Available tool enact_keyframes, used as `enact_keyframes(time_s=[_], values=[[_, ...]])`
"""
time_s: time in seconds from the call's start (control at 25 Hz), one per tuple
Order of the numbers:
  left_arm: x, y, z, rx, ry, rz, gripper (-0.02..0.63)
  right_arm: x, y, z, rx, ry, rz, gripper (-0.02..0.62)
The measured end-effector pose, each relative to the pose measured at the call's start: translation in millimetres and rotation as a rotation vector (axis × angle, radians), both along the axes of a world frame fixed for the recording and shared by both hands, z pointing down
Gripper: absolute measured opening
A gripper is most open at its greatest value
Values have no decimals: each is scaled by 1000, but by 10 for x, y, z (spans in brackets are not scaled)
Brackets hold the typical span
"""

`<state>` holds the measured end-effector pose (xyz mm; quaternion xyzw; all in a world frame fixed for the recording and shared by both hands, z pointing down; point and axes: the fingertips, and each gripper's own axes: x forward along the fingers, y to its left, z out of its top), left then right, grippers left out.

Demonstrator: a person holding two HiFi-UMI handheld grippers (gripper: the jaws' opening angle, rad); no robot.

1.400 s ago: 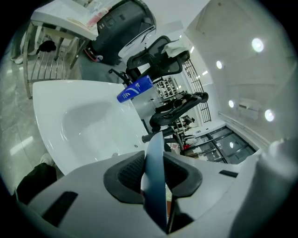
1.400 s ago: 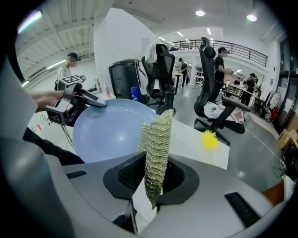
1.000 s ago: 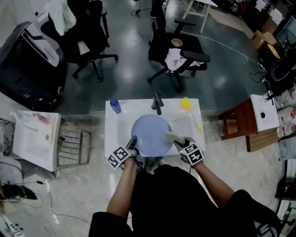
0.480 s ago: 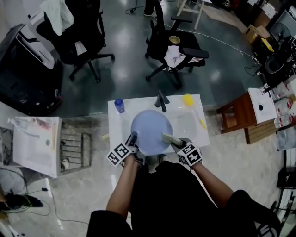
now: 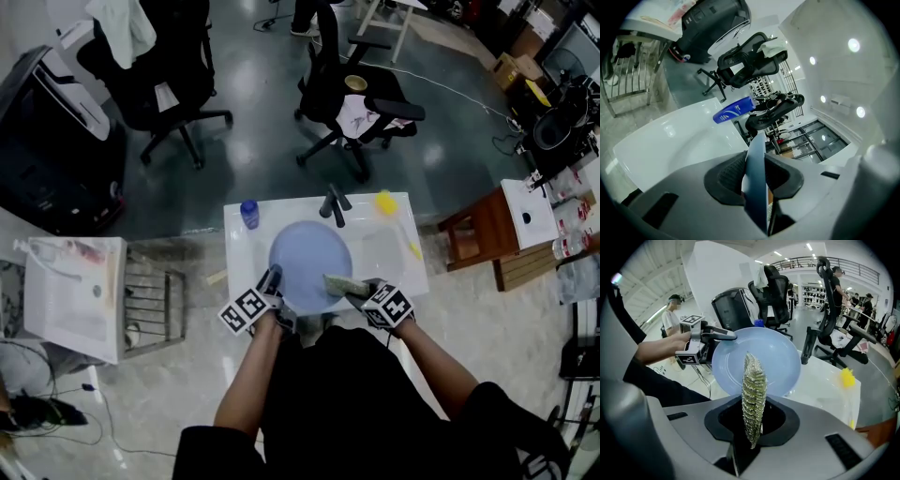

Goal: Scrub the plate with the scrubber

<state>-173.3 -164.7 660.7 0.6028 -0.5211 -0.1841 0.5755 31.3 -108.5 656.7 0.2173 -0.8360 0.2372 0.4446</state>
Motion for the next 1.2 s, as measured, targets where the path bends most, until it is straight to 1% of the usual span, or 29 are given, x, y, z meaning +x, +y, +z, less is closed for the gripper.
enact_keyframes(time_s=[0.2,0.36,0.56,0.96,1.2], values=[[-92,-21,33,-23,-4,-3,92,-230,119,-34,-40,-44,-37,58],[-144,-18,75,-38,-10,-8,92,-382,177,-39,-55,-58,-77,58],[-163,-3,103,-45,-7,-11,92,-517,244,-35,-89,-84,-94,58],[-158,2,143,-49,-20,19,89,-836,329,-95,-148,-164,-130,58],[-132,55,136,-47,-11,34,84,-1062,288,-149,-150,-191,-157,58]])
